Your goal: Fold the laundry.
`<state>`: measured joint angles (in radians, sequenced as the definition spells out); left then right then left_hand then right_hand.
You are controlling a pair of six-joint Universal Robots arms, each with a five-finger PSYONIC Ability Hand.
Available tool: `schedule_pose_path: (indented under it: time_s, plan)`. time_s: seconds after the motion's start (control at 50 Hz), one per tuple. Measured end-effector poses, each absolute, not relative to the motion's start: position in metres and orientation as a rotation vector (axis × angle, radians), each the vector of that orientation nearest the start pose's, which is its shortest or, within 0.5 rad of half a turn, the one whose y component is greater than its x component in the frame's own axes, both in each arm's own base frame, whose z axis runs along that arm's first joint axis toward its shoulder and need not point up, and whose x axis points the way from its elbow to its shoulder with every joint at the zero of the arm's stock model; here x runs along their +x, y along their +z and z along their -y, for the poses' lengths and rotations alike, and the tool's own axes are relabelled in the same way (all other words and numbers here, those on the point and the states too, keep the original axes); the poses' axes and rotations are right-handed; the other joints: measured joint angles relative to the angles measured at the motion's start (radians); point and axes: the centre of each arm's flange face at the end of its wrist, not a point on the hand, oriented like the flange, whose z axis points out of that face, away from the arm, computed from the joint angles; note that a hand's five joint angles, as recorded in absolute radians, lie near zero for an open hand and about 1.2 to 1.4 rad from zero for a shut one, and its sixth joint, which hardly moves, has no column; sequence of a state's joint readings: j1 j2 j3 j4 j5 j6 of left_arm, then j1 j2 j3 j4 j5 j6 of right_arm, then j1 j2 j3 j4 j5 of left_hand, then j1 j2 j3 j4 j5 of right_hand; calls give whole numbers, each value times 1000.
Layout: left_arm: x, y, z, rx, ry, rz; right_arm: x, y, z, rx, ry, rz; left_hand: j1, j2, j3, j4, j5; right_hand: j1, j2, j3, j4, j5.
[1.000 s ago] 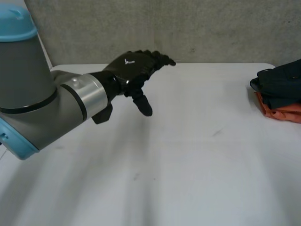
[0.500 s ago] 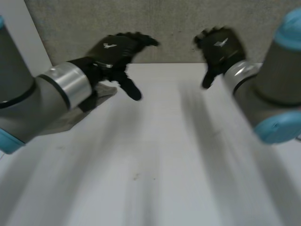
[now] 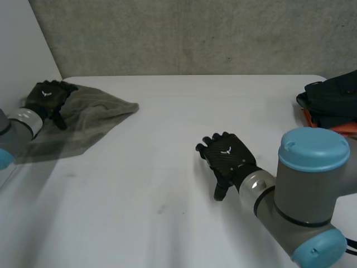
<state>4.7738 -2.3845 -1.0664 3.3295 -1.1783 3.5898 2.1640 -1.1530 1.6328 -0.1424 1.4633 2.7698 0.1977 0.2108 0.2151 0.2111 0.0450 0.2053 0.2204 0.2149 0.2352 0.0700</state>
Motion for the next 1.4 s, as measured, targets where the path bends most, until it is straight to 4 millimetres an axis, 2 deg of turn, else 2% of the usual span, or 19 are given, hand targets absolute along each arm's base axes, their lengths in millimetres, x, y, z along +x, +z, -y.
schedule_pose_path:
  time_s: [0.08, 0.24, 0.28, 0.34, 0.58, 0.82, 0.84, 0.88, 1.0, 1.06, 1.14, 1.16, 1.18, 1.2, 1.22, 1.28, 1.32, 1.36, 1.4]
  plan:
    - [-135, 137, 478, 878, -2034, -2134, 304, 161, 206, -1187, -1670, -2099, 0, 0, 0, 0, 0, 0, 0, 0, 0, 0]
    - [-139, 112, 501, 924, -2077, -2098, 292, 156, 201, -1173, -1674, -2124, 4, 2, 2, 2, 0, 0, 0, 0, 0, 0]
    - [-141, 107, 508, 927, -2095, -2079, 290, 156, 200, -1174, -1676, -2128, 221, 181, 176, 182, 177, 0, 0, 0, 0, 0]
    - [-143, 104, 515, 927, -2115, -2055, 287, 155, 199, -1175, -1679, -2134, 379, 345, 335, 343, 333, 0, 0, 0, 0, 0]
    - [-152, 86, 518, 950, -2091, -2107, 281, 154, 205, -1161, -1684, -2157, 394, 373, 372, 371, 357, 0, 0, 0, 0, 0]
    - [-167, 85, 512, 996, -2087, -2137, 281, 153, 204, -1175, -1685, -2158, 403, 385, 380, 380, 364, 0, 0, 0, 0, 0]
    - [-169, 84, 512, 999, -2087, -2137, 280, 153, 203, -1183, -1687, -2157, 736, 701, 695, 687, 665, 0, 0, 0, 0, 0]
    - [-174, 85, 510, 1003, -2088, -2133, 280, 153, 202, -1197, -1691, -2156, 933, 924, 908, 920, 893, 0, 0, 0, 0, 0]
    - [-194, 109, 502, 963, -2097, -2081, 278, 154, 202, -1224, -1705, -2154, 938, 980, 969, 986, 929, 0, 0, 0, 0, 0]
    - [-209, 149, 487, 911, -2163, -1995, 276, 156, 204, -1222, -1720, -2158, 938, 980, 973, 987, 929, 0, 0, 0, 0, 0]
    - [-232, 185, 463, 897, -2269, -1942, 273, 159, 207, -1209, -1739, -2163, 938, 980, 973, 987, 929, 0, 0, 0, 0, 0]
    - [-232, 185, 463, 897, -2269, -1942, 273, 159, 207, -1209, -1739, -2163, 938, 980, 973, 987, 929, 0, 0, 0, 0, 0]
    - [-255, 208, 433, 904, -2364, -1953, 269, 164, 213, -1184, -1768, -2173, 938, 981, 974, 987, 929, 0, 0, 0, 0, 0]
    - [-255, 208, 433, 904, -2364, -1953, 269, 164, 213, -1184, -1768, -2173, 938, 981, 974, 987, 929, 0, 0, 0, 0, 0]
    - [-272, 220, 408, 918, -2422, -1998, 265, 168, 219, -1158, -1794, -2185, 938, 982, 976, 987, 929, 0, 0, 0, 0, 0]
    - [-291, 225, 378, 943, -2464, -2101, 259, 172, 227, -1128, -1822, -2201, 938, 984, 976, 987, 929, 0, 0, 0, 0, 0]
    - [-321, 223, 327, 991, -2483, -2350, 246, 180, 242, -1062, -1874, -2237, 938, 984, 977, 987, 929, 0, 0, 0, 0, 0]
    - [-338, 219, 296, 1021, -2468, -2524, 236, 184, 252, -1017, -1906, -2263, 938, 984, 977, 987, 929, 0, 0, 0, 0, 0]
    - [-352, 216, 268, 1042, -2437, -2705, 228, 188, 260, -979, -1933, -2285, 744, 797, 791, 798, 761, 0, 0, 0, 0, 0]
